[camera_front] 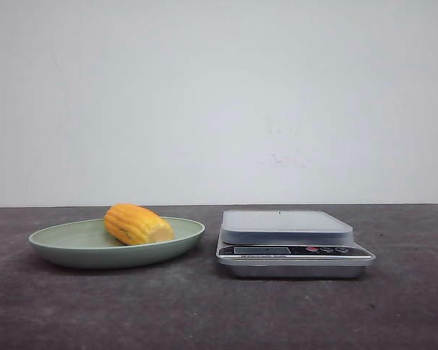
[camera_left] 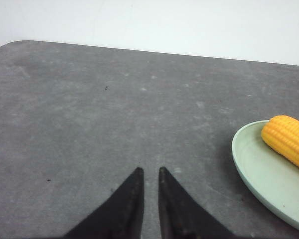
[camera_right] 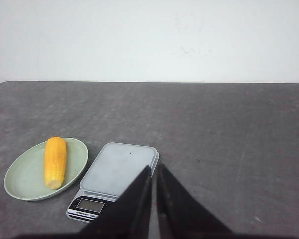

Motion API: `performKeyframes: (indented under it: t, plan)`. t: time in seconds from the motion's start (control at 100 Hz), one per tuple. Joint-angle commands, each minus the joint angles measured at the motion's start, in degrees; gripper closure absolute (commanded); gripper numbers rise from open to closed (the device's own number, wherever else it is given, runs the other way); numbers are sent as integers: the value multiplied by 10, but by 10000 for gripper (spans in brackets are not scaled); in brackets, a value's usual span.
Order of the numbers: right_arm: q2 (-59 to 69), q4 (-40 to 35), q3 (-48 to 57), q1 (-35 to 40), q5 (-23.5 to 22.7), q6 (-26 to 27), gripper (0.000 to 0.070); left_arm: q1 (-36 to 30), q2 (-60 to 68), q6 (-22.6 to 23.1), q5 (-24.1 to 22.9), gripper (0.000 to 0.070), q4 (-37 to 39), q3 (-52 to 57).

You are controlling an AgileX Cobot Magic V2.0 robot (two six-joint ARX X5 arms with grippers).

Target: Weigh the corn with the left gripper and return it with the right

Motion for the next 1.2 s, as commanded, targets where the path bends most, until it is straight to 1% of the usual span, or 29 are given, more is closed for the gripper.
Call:
performKeyframes:
  t: [0.0,0.52,1.09,1.19]
  plan:
    - [2,5,6,1,0,6,688,1,-1,10,1,697,-3,-10]
    - [2,6,6,1,1,4,688,1,-1,10,1,697,-3,-10]
    - [1,24,6,2,4,-3,688,1,-1,10,1,697,-3,-10]
    - [1,46,0,-6,5,-40,688,1,-1,10,1,697,-3,-10]
